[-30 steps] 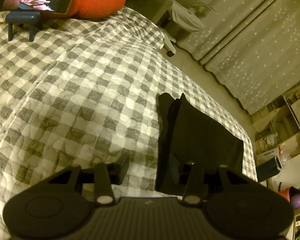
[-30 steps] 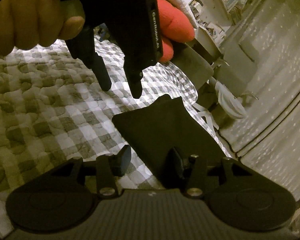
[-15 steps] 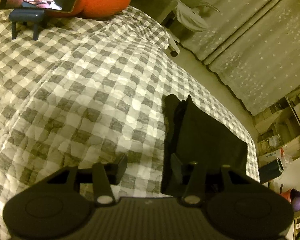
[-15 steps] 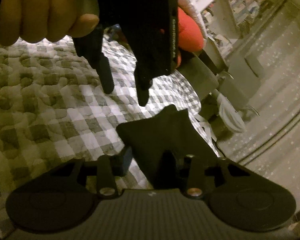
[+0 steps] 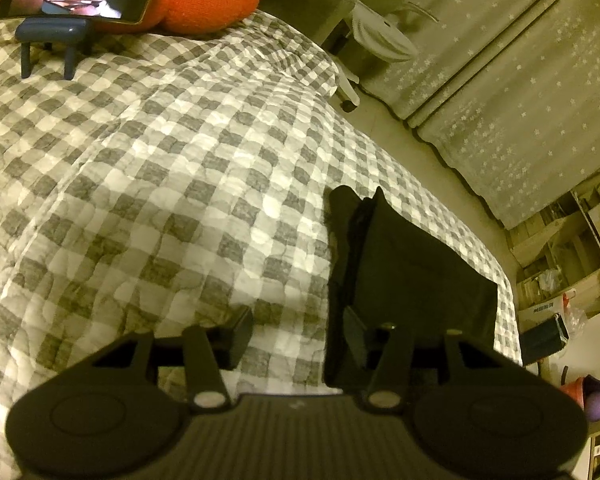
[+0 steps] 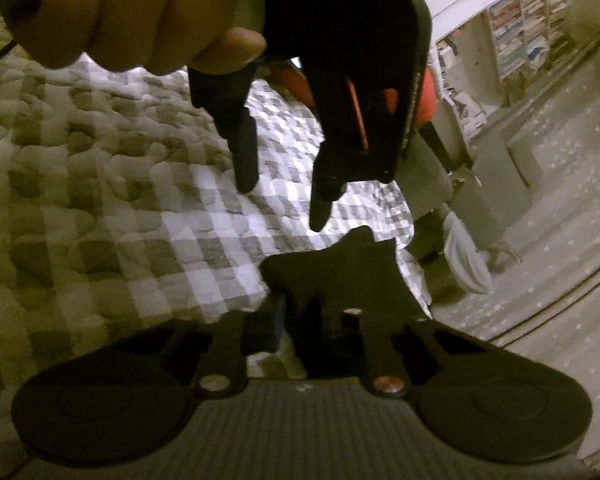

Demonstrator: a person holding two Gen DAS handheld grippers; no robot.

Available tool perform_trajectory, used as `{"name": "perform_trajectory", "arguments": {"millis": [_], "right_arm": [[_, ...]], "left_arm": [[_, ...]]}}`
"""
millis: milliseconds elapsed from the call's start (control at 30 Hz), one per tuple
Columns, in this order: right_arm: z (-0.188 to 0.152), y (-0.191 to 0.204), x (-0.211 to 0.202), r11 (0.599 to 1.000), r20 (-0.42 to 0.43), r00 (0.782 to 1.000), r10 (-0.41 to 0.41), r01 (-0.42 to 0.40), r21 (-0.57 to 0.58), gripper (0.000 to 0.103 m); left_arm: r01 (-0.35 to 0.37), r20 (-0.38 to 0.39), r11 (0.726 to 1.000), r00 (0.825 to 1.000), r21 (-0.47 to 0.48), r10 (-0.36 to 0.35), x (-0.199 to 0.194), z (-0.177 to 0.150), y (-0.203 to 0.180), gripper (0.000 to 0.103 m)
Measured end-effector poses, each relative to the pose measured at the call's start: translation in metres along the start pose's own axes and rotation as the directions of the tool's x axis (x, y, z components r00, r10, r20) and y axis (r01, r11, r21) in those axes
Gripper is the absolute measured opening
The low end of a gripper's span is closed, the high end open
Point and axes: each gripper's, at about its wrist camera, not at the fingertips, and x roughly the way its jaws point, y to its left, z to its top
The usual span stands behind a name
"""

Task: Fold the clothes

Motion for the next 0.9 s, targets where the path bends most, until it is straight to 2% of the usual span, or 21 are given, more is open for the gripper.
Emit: {"name": "perform_trajectory", "arguments": {"millis": [67,133,233,300,467,733,900], "right_arm": [[0.001,-0.004,-0.002,1.000,0.005,1.000,-0.004,0.004,0.022,0.010],[0.002,-0.009,-0.004,0.999,0.013,1.000,-0.009,0.009,0.053,0.008],[0.005,-0.018,-0.009,0.994,0.027,0.999,-0.028,0.025,0.110,0.008],[0.006,-0.022,-0.012,0.990,0.032,0.998,-0.051,0.046,0.133,0.007],[0.009,-0.026,-0.015,0.982,0.038,0.997,-0.073,0.065,0.179,0.007],[0.009,-0.033,-0.016,0.963,0.046,0.996,-0.077,0.062,0.262,0.007],[0.008,-0.030,-0.019,0.961,0.049,0.995,-0.082,0.065,0.270,0.007]], "left_arm": [[0.012,0.000,1.000,1.000,-0.005,-0.012,0.000,0.000,0.000,0.054],[0.072,-0.017,0.997,0.997,-0.040,-0.072,0.001,0.001,0.003,0.057],[0.191,-0.038,0.972,0.979,-0.133,-0.198,0.003,0.001,0.010,0.062],[0.228,-0.037,0.960,0.971,-0.160,-0.236,0.003,0.001,0.012,0.066],[0.249,-0.051,0.949,0.964,-0.193,-0.263,0.008,0.000,0.011,0.073],[0.300,-0.052,0.930,0.947,-0.215,-0.317,0.015,-0.004,0.009,0.077],[0.331,-0.047,0.911,0.935,-0.245,-0.352,0.020,-0.006,0.009,0.078]]}}
